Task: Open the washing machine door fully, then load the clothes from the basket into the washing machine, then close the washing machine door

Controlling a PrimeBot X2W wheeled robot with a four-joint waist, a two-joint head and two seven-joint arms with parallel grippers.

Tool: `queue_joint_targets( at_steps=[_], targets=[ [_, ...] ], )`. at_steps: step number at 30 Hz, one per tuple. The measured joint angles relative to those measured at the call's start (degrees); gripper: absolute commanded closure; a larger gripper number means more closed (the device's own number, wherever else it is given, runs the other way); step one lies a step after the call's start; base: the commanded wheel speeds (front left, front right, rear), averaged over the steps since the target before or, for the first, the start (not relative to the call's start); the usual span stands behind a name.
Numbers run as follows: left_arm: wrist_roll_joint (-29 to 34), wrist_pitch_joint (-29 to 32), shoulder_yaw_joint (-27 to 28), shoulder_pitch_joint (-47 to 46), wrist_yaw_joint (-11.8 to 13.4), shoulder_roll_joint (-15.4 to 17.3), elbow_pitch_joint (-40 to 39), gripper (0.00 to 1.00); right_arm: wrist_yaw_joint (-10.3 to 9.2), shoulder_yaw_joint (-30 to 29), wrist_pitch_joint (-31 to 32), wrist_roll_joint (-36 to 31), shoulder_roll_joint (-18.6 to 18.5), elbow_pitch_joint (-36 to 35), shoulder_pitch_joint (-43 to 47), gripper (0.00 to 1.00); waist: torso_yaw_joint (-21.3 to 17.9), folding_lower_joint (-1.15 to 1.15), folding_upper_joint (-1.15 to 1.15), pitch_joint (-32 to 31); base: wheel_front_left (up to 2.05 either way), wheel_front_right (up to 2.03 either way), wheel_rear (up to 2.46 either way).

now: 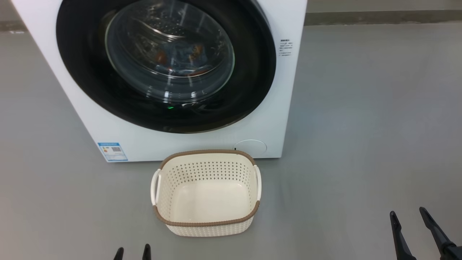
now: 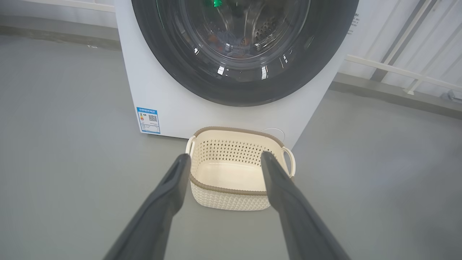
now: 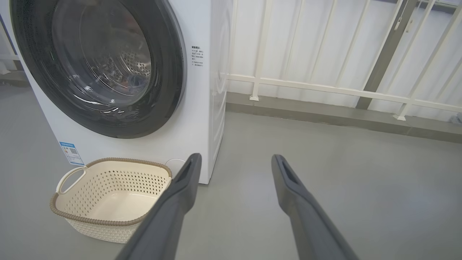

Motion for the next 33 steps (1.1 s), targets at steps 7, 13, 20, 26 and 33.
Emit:
queue_joint_targets(
  at_steps=[7, 13, 20, 26, 33],
  targets=[
    [0.4, 0.0, 0.5, 0.3, 1.0, 0.0, -0.8, 0.0, 0.0, 0.0, 0.4, 0.0, 0.2, 1.5, 0.0, 0.0, 2.0, 0.0, 0.0, -0.1, 0.0, 0.0, 0.0],
    [0.6, 0.0, 0.8, 0.5, 1.0, 0.0, -1.1, 0.0, 0.0, 0.3, 0.4, 0.0, 0.2, 1.7, -0.1, 0.0, 3.2, 0.0, 0.0, -0.3, 0.0, 0.0, 0.0],
    [0.7, 0.0, 1.0, 0.6, 1.1, 0.0, -1.5, 0.0, 0.0, 0.9, 0.4, 0.0, 0.2, 1.7, -0.1, 0.0, 3.7, 0.0, 0.0, -0.2, 0.0, 0.0, 0.0],
    [0.7, 0.0, 1.2, 0.8, 1.1, 0.0, -1.8, 0.0, 0.0, 1.5, 0.4, 0.0, 0.4, 1.7, -0.2, 0.0, 3.6, 0.0, 0.0, -0.1, 0.0, 0.0, 0.0],
    [0.7, 0.0, 1.2, 1.1, 1.5, 0.0, -2.0, 0.0, 0.01, 1.7, 0.4, 0.0, 0.5, 1.9, -0.2, 0.0, 3.5, 0.0, 0.0, -0.2, 0.0, 0.0, 0.0]
  ],
)
